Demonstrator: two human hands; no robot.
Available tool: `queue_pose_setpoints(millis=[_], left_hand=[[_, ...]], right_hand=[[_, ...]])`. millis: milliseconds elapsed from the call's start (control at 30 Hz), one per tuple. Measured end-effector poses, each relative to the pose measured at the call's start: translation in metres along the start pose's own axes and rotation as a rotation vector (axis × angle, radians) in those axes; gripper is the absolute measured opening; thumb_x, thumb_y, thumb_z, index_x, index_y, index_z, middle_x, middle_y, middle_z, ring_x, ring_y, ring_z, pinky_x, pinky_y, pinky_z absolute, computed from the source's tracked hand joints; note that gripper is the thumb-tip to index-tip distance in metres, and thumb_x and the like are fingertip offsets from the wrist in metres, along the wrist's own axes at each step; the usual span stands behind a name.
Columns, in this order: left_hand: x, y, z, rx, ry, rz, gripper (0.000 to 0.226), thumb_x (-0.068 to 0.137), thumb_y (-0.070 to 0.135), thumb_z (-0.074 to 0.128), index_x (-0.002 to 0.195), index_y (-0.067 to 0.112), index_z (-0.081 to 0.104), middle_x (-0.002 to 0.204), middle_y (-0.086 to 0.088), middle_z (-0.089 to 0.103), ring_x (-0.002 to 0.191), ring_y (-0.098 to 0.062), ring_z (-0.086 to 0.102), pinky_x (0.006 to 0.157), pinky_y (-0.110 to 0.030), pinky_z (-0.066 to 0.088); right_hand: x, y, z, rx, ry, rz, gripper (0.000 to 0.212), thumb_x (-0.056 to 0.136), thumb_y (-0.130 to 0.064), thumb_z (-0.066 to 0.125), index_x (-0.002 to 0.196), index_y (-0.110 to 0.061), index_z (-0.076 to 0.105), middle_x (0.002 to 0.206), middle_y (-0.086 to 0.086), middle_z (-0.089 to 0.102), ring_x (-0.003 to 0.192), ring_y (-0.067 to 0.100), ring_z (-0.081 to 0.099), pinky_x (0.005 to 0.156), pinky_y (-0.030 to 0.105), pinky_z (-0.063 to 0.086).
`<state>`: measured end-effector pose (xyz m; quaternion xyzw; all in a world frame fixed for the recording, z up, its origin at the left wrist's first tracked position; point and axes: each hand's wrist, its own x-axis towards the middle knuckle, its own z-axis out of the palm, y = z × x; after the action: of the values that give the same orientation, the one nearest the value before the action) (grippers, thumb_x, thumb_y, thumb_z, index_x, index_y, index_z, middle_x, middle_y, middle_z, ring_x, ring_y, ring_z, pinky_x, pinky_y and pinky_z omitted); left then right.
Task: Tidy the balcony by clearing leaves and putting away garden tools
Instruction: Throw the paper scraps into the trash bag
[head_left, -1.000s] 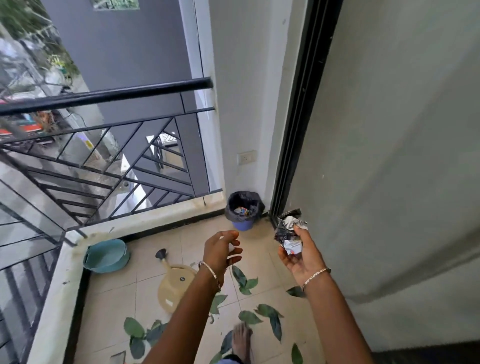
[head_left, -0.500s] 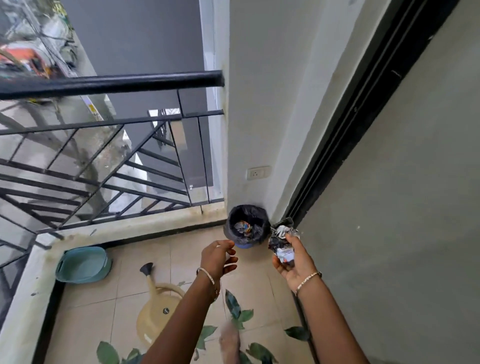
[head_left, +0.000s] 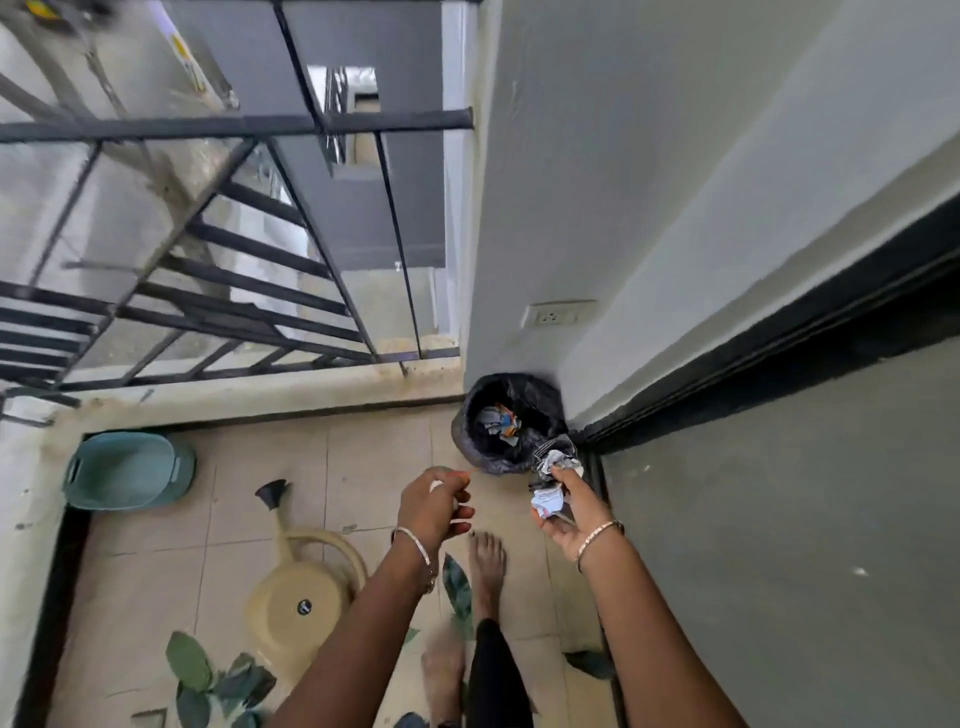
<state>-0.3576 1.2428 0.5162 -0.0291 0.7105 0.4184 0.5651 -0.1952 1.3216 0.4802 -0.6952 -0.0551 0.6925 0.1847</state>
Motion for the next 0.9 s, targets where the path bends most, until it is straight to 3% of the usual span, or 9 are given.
queue_pose_setpoints(millis=[167, 333, 400, 467, 533, 567, 667, 767, 900], left_hand=[[0.098, -0.013, 0.015, 0.015, 0.053, -0.069, 0.008, 0.092, 0.012, 0.061, 0.085, 0.009, 0.059, 0.080, -0.012, 0.058, 0.058, -0.021, 0.056, 0.059, -0.030, 0.049], [0.192, -0.029, 0.047, 0.010, 0.073, -0.094, 0.005, 0.093, 0.008, 0.056, 0.091, 0.006, 0.060, 0.078, -0.013, 0.057, 0.056, -0.023, 0.057, 0.057, -0.030, 0.052], [0.222, -0.034, 0.065, 0.007, 0.079, -0.087, 0.013, 0.094, 0.004, 0.053, 0.082, 0.010, 0.054, 0.076, -0.014, 0.054, 0.053, -0.024, 0.055, 0.056, -0.031, 0.053], [0.246, -0.035, 0.083, -0.013, 0.068, -0.102, 0.017, 0.095, 0.004, 0.054, 0.081, 0.012, 0.048, 0.075, -0.013, 0.052, 0.052, -0.021, 0.051, 0.056, -0.033, 0.051], [0.269, -0.037, 0.099, -0.066, 0.037, -0.139, 0.009, 0.096, 0.008, 0.054, 0.104, 0.011, 0.050, 0.084, -0.013, 0.055, 0.061, -0.020, 0.052, 0.059, -0.032, 0.047], [0.280, -0.040, 0.105, -0.094, 0.018, -0.168, 0.023, 0.097, 0.012, 0.054, 0.120, 0.012, 0.049, 0.096, -0.013, 0.058, 0.070, -0.021, 0.056, 0.063, -0.031, 0.046], [0.297, -0.043, 0.110, -0.137, 0.005, -0.267, 0.044, 0.099, 0.020, 0.051, 0.142, 0.013, 0.041, 0.133, -0.008, 0.054, 0.111, -0.028, 0.058, 0.072, -0.033, 0.048], [0.293, -0.049, 0.097, -0.118, 0.075, -0.321, 0.031, 0.100, 0.022, 0.048, 0.129, 0.011, 0.053, 0.106, -0.005, 0.055, 0.087, -0.020, 0.054, 0.072, -0.031, 0.050], [0.274, -0.070, 0.073, -0.071, 0.158, -0.317, 0.020, 0.098, 0.021, 0.052, 0.112, 0.009, 0.059, 0.100, -0.007, 0.056, 0.091, -0.022, 0.055, 0.080, -0.037, 0.050]], right_hand=[[0.126, -0.014, 0.034, -0.005, 0.020, 0.076, 0.023, 0.086, -0.029, 0.070, 0.091, -0.009, 0.062, 0.086, 0.009, 0.059, 0.070, 0.019, 0.056, 0.042, 0.021, 0.050], [0.219, -0.017, 0.060, -0.065, -0.026, 0.046, 0.036, 0.089, -0.031, 0.068, 0.118, -0.013, 0.057, 0.105, 0.012, 0.058, 0.077, 0.024, 0.059, 0.068, 0.035, 0.055], [0.247, -0.010, 0.058, -0.200, 0.049, 0.021, 0.029, 0.092, -0.023, 0.065, 0.115, -0.010, 0.054, 0.094, 0.012, 0.056, 0.066, 0.024, 0.053, 0.071, 0.040, 0.053], [0.266, 0.000, 0.049, -0.362, 0.134, 0.005, 0.021, 0.093, -0.016, 0.063, 0.108, -0.007, 0.051, 0.078, 0.009, 0.049, 0.056, 0.021, 0.047, 0.059, 0.036, 0.049], [0.283, 0.013, 0.035, -0.444, 0.155, 0.013, 0.014, 0.094, -0.014, 0.059, 0.104, -0.007, 0.052, 0.074, 0.009, 0.048, 0.054, 0.021, 0.048, 0.046, 0.028, 0.046], [0.288, 0.020, 0.026, -0.455, 0.151, 0.028, 0.012, 0.095, -0.012, 0.057, 0.105, -0.007, 0.052, 0.076, 0.010, 0.049, 0.055, 0.021, 0.050, 0.041, 0.022, 0.044], [0.293, 0.046, -0.003, -0.458, 0.143, 0.110, 0.014, 0.095, -0.012, 0.056, 0.108, -0.006, 0.056, 0.082, 0.010, 0.052, 0.058, 0.021, 0.054, 0.046, 0.024, 0.047], [0.281, 0.066, -0.030, -0.424, 0.189, 0.220, 0.010, 0.095, -0.013, 0.058, 0.102, -0.006, 0.058, 0.080, 0.011, 0.054, 0.060, 0.022, 0.056, 0.052, 0.028, 0.049], [0.260, 0.077, -0.045, -0.368, 0.224, 0.229, 0.007, 0.095, -0.010, 0.056, 0.100, -0.004, 0.056, 0.076, 0.011, 0.054, 0.058, 0.021, 0.053, 0.049, 0.026, 0.048]])
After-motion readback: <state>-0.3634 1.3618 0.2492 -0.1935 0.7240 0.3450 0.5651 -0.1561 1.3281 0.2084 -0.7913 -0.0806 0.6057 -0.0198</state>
